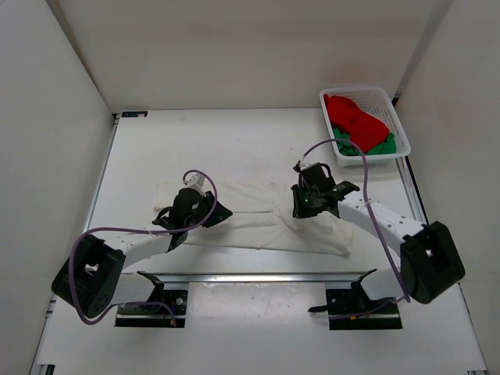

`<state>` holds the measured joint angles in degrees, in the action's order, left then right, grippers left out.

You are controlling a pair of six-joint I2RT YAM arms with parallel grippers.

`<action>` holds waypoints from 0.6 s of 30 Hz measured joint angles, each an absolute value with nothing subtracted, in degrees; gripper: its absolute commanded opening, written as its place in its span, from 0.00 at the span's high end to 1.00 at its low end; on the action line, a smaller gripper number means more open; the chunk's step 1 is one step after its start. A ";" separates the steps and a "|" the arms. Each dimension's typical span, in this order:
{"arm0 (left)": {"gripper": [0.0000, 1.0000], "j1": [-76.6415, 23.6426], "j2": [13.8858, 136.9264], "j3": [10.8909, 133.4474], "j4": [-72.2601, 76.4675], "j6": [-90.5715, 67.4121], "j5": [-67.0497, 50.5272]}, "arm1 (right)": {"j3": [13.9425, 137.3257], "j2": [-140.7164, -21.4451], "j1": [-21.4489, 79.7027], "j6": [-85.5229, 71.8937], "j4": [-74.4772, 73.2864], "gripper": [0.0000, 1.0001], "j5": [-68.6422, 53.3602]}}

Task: Fold and stack the t-shirts
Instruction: Fold the other side of the tshirt into a rectangle

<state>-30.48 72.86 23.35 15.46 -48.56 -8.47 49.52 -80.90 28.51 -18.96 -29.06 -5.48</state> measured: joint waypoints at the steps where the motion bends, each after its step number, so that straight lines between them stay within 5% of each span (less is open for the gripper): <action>1: 0.69 -30.44 72.86 23.33 15.46 -48.62 -8.51 | 49.50 -79.15 29.78 -19.14 -28.82 0.97 -4.75; 6: 0.70 -30.11 72.71 23.18 15.51 -48.97 -8.56 | 47.27 -70.37 34.89 -19.25 -25.76 0.99 -4.12; 18: 0.69 -30.13 72.23 22.83 15.79 -49.41 -8.54 | 42.76 -75.07 34.96 -20.03 -26.44 0.72 -7.77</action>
<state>-30.13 72.23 22.83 15.79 -49.41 -8.54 42.76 -75.07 34.96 -20.03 -26.44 -7.77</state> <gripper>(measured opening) 0.309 0.268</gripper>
